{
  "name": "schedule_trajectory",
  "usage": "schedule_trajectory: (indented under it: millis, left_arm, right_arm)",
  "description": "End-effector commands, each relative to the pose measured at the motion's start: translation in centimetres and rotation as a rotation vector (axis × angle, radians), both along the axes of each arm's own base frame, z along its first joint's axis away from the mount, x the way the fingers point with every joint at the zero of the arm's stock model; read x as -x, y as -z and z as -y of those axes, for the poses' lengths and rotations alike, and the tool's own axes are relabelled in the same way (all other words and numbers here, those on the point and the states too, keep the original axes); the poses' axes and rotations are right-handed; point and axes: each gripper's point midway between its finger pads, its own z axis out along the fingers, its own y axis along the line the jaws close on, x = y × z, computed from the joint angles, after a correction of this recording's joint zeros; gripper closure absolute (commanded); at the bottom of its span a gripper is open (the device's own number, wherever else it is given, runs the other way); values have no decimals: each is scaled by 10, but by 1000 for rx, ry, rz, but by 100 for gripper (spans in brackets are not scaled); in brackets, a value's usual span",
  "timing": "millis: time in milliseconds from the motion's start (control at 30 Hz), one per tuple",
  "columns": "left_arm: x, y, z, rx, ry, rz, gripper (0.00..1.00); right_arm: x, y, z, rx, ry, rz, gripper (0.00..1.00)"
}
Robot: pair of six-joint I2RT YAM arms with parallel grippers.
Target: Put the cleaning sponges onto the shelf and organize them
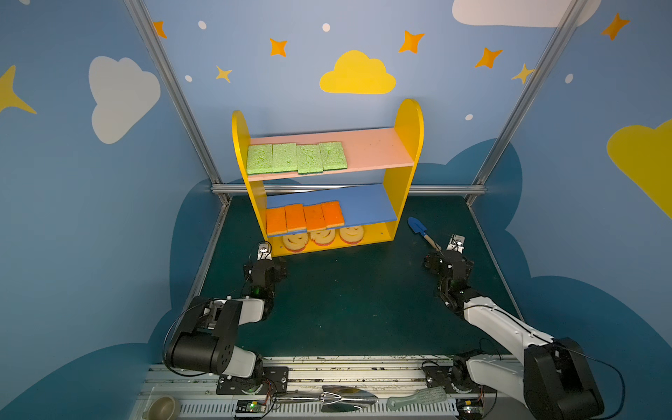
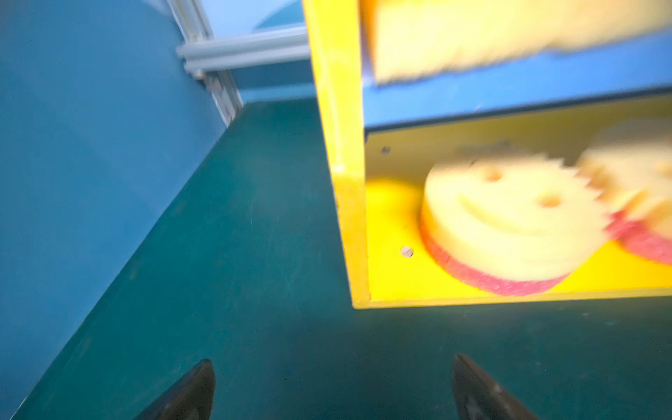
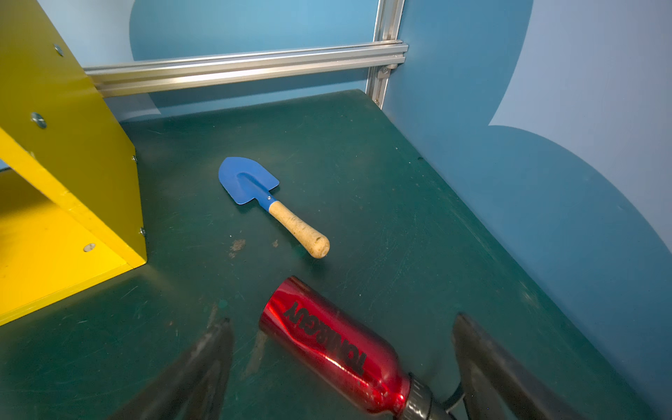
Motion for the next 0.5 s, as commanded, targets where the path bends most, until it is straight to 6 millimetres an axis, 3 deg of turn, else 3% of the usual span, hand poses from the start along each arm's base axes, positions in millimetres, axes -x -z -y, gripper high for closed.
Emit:
schedule_trajectory:
  millis: [0, 100, 233, 367, 467]
  left_arm:
    - [-4, -23, 13, 3, 93, 129, 0]
    - [0, -15, 45, -23, 293, 159, 0]
    - [0, -11, 45, -7, 297, 126, 0]
    - [-12, -8, 38, 34, 279, 69, 0]
    - [-23, -4, 32, 83, 268, 11, 0]
  right_arm:
    - [8, -3, 3, -31, 9, 39, 8]
    - [11, -3, 5, -40, 13, 52, 8]
    - [13, 7, 8, -43, 22, 11, 8]
    - [14, 29, 19, -62, 60, -8, 8]
    - [11, 31, 22, -77, 81, -38, 8]
